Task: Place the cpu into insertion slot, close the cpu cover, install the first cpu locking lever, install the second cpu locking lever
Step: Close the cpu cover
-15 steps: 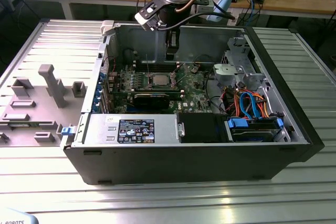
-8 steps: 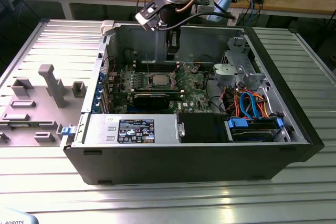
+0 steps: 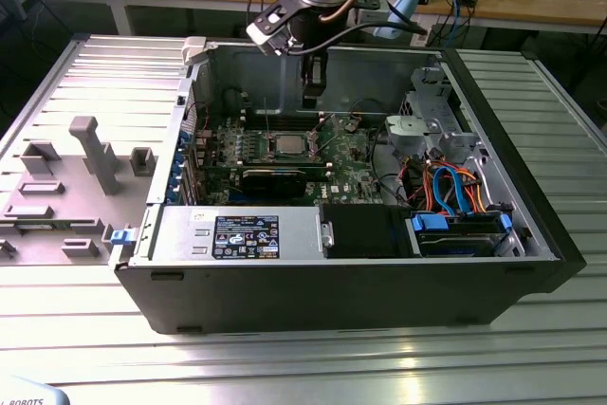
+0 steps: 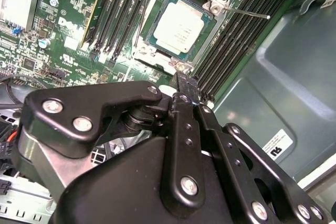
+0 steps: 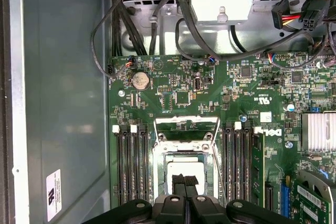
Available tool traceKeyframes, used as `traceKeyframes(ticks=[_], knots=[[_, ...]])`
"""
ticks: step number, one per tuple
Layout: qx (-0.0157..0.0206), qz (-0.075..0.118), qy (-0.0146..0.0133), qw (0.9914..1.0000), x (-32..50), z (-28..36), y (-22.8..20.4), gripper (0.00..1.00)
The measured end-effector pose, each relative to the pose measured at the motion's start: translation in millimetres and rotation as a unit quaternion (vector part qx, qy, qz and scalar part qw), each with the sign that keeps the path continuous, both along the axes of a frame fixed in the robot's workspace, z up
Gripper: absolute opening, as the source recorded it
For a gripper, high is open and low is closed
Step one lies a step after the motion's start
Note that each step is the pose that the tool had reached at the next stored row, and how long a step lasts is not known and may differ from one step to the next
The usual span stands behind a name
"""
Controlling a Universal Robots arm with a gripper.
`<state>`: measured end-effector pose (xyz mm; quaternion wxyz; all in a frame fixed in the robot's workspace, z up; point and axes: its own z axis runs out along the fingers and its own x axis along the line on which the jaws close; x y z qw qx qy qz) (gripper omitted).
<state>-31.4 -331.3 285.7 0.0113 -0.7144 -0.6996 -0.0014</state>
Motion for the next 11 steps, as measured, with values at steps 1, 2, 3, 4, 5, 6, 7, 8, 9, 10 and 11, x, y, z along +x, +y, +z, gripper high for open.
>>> traceKeyframes(ticks=[1,2,3,4,5,6,7,8,9,10,11], knots=[[0.0,0.0,0.0,1.0,0.4,0.0,0.0,0.11],[0.0,0.0,0.0,1.0,0.6,0.0,0.0,0.11],[0.0,0.0,0.0,1.0,1.0,0.0,0.0,0.11],[0.0,0.0,0.0,1.0,1.4,0.0,0.0,0.11],[0.0,0.0,0.0,1.0,1.6,0.0,0.0,0.11],[0.0,0.0,0.0,1.0,1.7,0.0,0.0,0.11],[0.0,0.0,0.0,1.0,2.1,0.0,0.0,0.11],[0.0,0.0,0.0,1.0,2.3,0.0,0.0,0.11],[0.0,0.0,0.0,1.0,2.7,0.0,0.0,0.11],[0.0,0.0,0.0,1.0,3.2,0.0,0.0,0.11],[0.0,0.0,0.0,1.0,3.5,0.0,0.0,0.11]])
